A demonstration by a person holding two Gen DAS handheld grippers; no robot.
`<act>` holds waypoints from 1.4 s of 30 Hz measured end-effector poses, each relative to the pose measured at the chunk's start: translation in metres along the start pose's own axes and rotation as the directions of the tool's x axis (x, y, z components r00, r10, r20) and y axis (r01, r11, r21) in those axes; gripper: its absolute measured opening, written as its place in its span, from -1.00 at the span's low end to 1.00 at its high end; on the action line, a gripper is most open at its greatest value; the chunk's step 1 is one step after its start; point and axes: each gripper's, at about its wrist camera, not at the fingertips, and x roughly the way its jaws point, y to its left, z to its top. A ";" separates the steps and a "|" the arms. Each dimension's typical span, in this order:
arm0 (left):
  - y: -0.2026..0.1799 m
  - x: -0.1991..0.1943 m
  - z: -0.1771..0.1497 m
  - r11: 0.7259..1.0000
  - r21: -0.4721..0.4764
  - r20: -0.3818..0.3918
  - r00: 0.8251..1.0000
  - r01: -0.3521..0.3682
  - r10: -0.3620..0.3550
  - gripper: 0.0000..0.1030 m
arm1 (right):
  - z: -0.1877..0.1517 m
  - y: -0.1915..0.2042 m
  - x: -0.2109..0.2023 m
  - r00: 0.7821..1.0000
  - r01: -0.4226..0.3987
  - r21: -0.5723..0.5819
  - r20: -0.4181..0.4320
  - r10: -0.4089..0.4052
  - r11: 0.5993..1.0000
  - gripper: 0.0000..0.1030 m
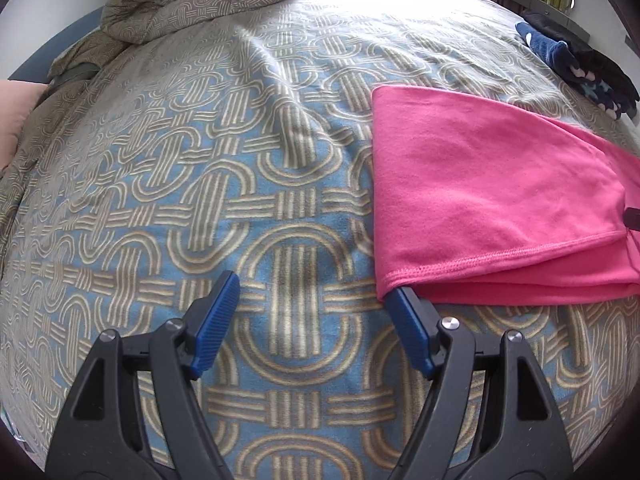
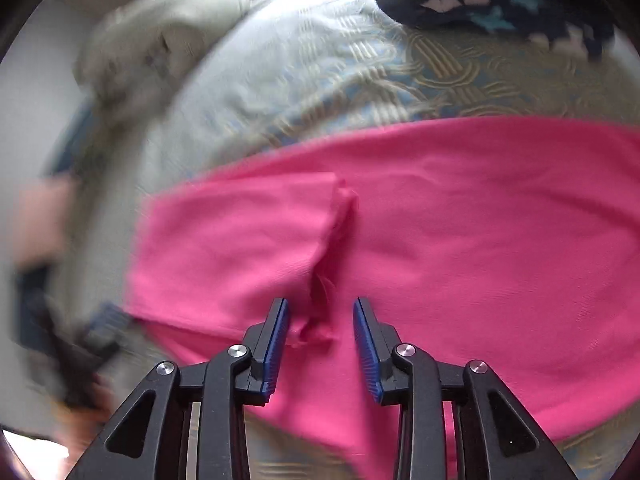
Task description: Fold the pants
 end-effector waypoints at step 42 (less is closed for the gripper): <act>-0.254 -0.068 0.050 0.823 0.417 -0.055 0.915 0.385 -0.400 0.47 | -0.088 -0.203 -0.120 0.942 0.041 0.551 0.258 -0.216 0.833 0.06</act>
